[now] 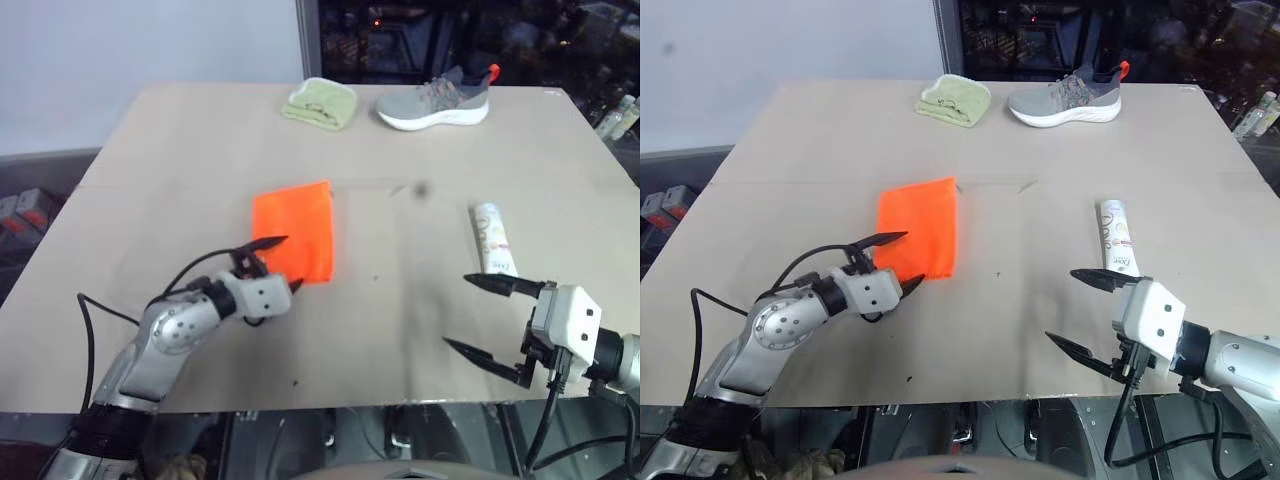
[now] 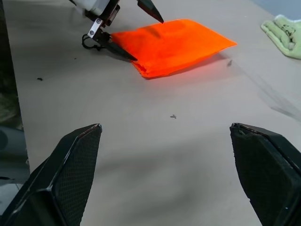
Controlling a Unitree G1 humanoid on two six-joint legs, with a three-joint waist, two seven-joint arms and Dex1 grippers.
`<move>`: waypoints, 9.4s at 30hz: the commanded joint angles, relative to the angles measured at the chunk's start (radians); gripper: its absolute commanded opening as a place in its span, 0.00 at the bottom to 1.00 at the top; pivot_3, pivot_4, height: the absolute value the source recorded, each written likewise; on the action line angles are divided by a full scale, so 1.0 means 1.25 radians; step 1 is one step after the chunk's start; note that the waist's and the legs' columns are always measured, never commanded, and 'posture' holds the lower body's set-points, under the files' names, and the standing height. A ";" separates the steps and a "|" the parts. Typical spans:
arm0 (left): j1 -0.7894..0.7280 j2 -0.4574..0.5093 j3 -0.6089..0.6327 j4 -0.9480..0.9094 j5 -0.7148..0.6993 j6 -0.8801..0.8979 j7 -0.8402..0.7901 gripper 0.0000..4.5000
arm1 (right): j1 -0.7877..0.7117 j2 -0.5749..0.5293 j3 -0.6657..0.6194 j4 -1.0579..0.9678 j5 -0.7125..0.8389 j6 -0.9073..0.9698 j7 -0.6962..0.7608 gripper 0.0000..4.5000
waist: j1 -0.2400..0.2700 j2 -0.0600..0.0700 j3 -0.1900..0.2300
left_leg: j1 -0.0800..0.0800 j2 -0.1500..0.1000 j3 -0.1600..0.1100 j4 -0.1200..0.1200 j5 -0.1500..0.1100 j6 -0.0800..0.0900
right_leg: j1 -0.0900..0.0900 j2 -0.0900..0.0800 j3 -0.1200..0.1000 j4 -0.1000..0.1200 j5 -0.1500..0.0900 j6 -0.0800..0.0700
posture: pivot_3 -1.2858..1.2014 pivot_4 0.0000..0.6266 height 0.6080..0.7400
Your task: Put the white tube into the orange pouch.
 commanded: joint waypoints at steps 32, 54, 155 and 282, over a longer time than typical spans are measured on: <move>-0.039 -0.031 0.018 -0.025 -0.185 0.087 -0.077 0.01 | 0.054 0.028 -0.011 -0.032 -0.025 -0.053 -0.022 1.00 | 0.000 0.000 -0.001 | 0.000 0.000 -0.002 0.002 -0.001 -0.001 | 0.002 0.000 -0.002 0.001 0.000 0.000 | 0.52 0.24 1.00; -0.417 -0.075 0.120 -0.131 -0.793 1.056 -0.148 0.01 | -0.364 0.191 0.155 0.231 -0.269 0.464 -0.501 1.00 | -0.003 -0.001 -0.001 | -0.001 -0.001 -0.005 0.005 0.004 -0.001 | 0.002 0.007 -0.001 0.004 0.002 0.003 | 0.52 0.24 1.00; -0.437 -0.142 0.077 -0.043 -0.800 1.025 -0.179 0.00 | -0.641 0.535 0.259 0.386 0.165 0.734 -0.324 0.74 | -0.022 -0.001 0.000 | -0.001 -0.001 -0.004 0.005 0.004 0.000 | 0.001 0.008 0.000 0.005 0.004 0.001 | 0.52 0.24 1.00; -0.653 -0.233 0.228 0.047 -0.979 1.136 0.113 0.00 | -0.747 0.500 0.165 0.360 0.249 0.660 -0.444 0.68 | -0.023 -0.002 0.002 | -0.002 -0.002 -0.003 0.003 0.004 -0.001 | 0.000 0.008 0.001 0.004 0.004 0.000 | 0.52 0.24 1.00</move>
